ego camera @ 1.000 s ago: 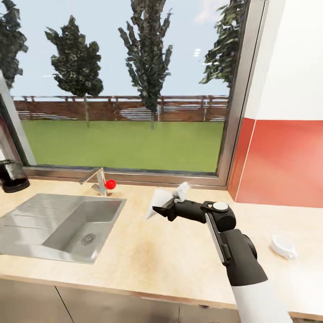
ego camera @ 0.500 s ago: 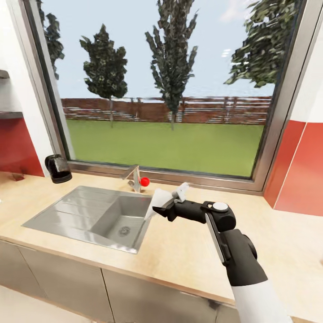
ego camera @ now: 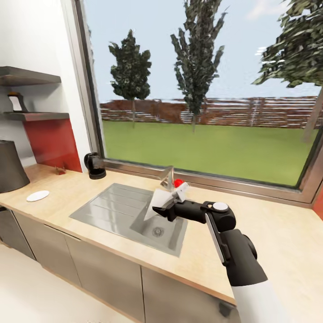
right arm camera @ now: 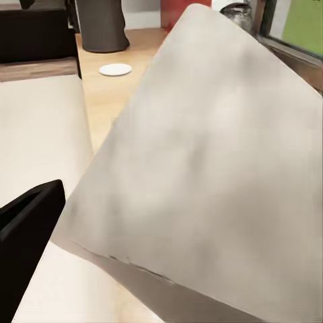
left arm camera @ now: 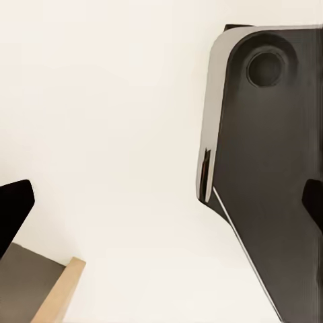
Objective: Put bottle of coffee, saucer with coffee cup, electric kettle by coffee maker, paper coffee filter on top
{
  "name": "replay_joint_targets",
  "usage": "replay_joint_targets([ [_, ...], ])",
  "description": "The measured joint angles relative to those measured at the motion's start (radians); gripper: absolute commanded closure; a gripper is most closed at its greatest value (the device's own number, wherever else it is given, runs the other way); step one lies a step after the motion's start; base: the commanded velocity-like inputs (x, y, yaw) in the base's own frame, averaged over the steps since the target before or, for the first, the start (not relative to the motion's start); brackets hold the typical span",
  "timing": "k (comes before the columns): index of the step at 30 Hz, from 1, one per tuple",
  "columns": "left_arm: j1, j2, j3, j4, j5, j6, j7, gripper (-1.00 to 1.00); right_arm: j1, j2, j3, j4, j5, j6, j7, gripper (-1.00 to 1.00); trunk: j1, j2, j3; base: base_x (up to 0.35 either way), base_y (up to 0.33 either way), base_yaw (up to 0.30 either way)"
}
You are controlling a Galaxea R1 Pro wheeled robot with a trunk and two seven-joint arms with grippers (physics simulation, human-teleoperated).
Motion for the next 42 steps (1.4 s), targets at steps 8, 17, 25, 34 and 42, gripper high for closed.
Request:
replay_joint_targets([
  [8, 0.0, -0.004, 0.0, -0.005, 0.0, 0.001, 0.0, -1.0, 0.0, -0.001, 0.0, 0.0, 0.0, 0.0, 0.0, 1.0, 0.0, 0.0, 0.005, 0.098, 0.338, 0.266],
  [17, 0.0, -0.004, 0.0, -0.005, -0.001, 0.0, 0.0, -1.0, 0.0, -0.002, 0.0, 0.0, 0.0, 0.0, 0.0, 1.0, 0.0, 0.0, 0.01, 0.115, 0.338, 0.266],
  [25, 0.0, -0.004, -0.001, -0.005, -0.001, -0.001, 0.0, -1.0, 0.0, -0.001, 0.0, 0.0, 0.0, 0.0, 0.0, 1.0, 0.0, 0.0, 0.014, 0.15, 0.332, 0.266],
  [34, 0.0, -0.002, -0.001, -0.005, -0.001, 0.0, 0.0, -1.0, 0.0, -0.001, 0.001, 0.0, 0.0, 0.0, 0.0, 1.0, 0.0, 0.0, 0.018, 0.264, 0.225, 0.271],
  [42, 0.0, -0.002, 0.0, -0.005, 0.0, 0.001, 0.0, -1.0, 0.0, -0.001, 0.002, 0.0, 0.0, 0.0, 0.0, 1.0, 0.0, 0.0, 0.017, 0.303, 0.173, 0.278],
])
